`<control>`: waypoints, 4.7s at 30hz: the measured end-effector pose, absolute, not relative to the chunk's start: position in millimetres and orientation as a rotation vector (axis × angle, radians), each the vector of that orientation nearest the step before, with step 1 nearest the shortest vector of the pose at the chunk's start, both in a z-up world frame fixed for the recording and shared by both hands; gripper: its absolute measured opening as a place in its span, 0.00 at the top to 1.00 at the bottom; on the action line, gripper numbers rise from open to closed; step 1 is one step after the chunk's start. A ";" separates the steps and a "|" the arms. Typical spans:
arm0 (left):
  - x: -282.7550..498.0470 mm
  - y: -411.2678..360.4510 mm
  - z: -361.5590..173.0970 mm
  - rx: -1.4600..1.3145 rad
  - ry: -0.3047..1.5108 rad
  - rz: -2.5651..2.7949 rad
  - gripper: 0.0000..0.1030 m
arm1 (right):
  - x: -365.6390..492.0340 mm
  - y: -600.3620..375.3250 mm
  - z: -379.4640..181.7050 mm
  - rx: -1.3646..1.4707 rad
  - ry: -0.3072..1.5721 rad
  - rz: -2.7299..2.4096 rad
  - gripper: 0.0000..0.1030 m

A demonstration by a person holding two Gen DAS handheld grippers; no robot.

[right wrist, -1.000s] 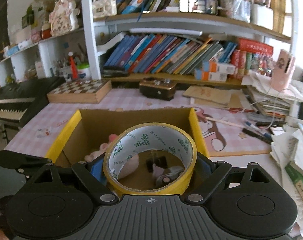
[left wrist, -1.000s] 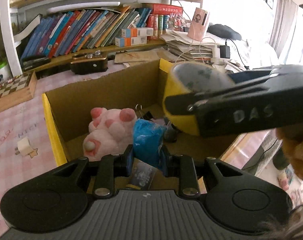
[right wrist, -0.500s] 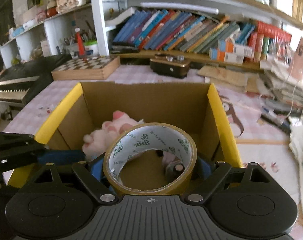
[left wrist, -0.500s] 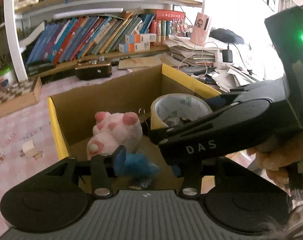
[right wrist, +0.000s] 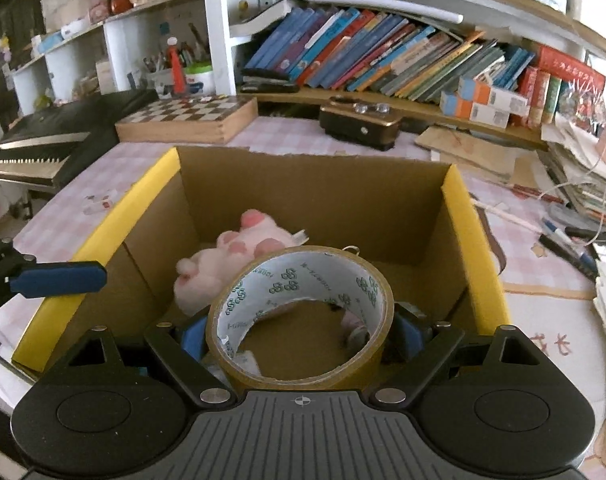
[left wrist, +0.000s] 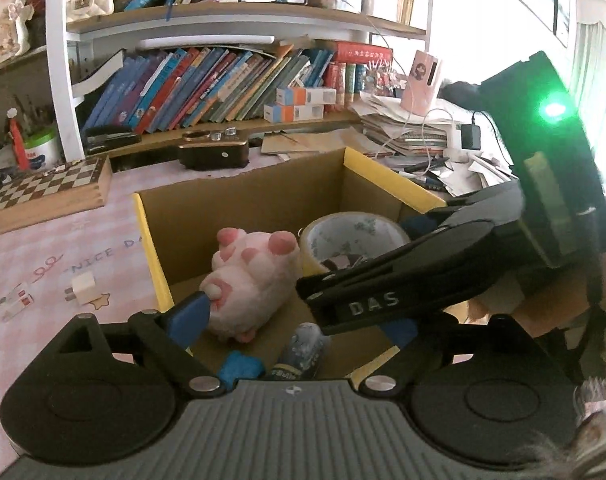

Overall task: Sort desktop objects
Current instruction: 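Lower the blue pouch with the left tool while the right tool lowers the tape roll into the box, then open both tools to release the pouch and tape roll into the box, then withdraw both open tools from the box toward the white-and-red box and white plug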

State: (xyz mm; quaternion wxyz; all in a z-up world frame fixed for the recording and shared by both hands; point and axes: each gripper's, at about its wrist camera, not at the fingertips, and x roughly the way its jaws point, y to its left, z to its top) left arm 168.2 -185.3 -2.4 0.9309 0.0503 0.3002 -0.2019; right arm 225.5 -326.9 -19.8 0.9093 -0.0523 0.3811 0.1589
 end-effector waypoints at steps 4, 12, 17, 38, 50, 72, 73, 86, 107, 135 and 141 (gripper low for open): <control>164.0 -183.6 -0.1 0.107 0.601 -0.412 0.10 | 224.2 -322.7 -19.8 -0.105 0.796 0.318 0.12; 152.7 -179.9 9.2 0.080 0.553 -0.417 0.01 | 210.5 -325.9 -4.0 -0.089 0.752 0.301 0.07; 143.1 -180.3 19.1 0.074 0.517 -0.426 0.00 | 198.0 -330.4 9.7 -0.062 0.713 0.287 0.07; 90.8 -174.1 37.1 0.040 0.427 -0.414 0.00 | 139.0 -366.1 33.9 0.036 0.577 0.120 0.06; 69.8 -136.7 40.8 -0.028 0.385 -0.416 0.00 | 95.8 -366.5 38.0 0.050 0.555 -0.009 0.07; 17.8 -19.5 18.1 -0.045 0.491 -0.464 0.00 | -7.1 -264.7 5.7 0.063 0.659 -0.172 0.07; 16.2 -15.8 16.2 -0.044 0.501 -0.464 0.00 | -10.7 -259.1 4.2 0.065 0.665 -0.174 0.07; -2.2 25.5 -1.0 -0.025 0.584 -0.503 0.00 | -37.8 -196.3 -20.9 0.072 0.777 -0.144 0.07; -23.1 78.3 -9.0 -0.036 0.616 -0.398 0.00 | -35.0 -137.6 -31.0 0.036 0.825 -0.016 0.07; 6.9 118.3 6.9 -0.106 0.524 -0.199 0.00 | 18.4 -80.0 -8.2 -0.110 0.672 0.269 0.09; 41.3 114.0 10.2 -0.101 0.519 -0.149 0.00 | 63.7 -80.9 -8.6 -0.109 0.673 0.309 0.13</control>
